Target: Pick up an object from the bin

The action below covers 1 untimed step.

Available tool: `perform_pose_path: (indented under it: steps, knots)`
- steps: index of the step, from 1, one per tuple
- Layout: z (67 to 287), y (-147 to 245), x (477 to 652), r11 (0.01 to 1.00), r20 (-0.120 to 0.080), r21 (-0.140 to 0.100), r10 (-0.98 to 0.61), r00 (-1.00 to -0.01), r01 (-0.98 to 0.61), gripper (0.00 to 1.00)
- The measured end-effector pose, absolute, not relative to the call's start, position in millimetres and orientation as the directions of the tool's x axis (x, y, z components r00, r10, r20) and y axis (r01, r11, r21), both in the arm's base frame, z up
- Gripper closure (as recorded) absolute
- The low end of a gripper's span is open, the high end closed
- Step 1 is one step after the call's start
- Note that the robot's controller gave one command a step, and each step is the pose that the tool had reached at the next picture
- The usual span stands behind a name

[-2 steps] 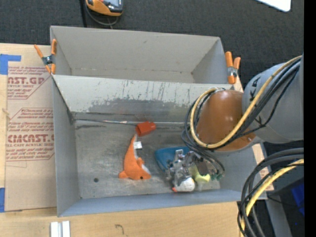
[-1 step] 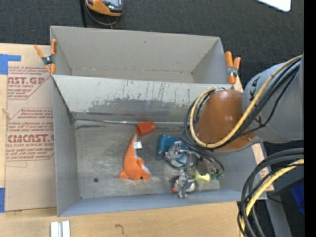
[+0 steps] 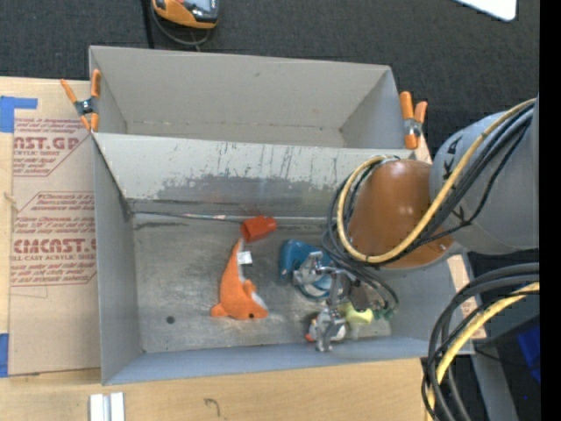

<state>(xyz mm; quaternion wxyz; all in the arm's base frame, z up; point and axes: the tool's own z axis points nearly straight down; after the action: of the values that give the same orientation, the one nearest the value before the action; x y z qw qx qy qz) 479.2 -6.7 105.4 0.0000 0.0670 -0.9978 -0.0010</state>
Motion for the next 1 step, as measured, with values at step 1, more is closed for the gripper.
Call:
perform_pose_path:
  steps: [1]
  knots:
    - [73.6,-65.1,499.3,0.940,0.012,0.007,-0.340,-0.940,-0.340,1.00]
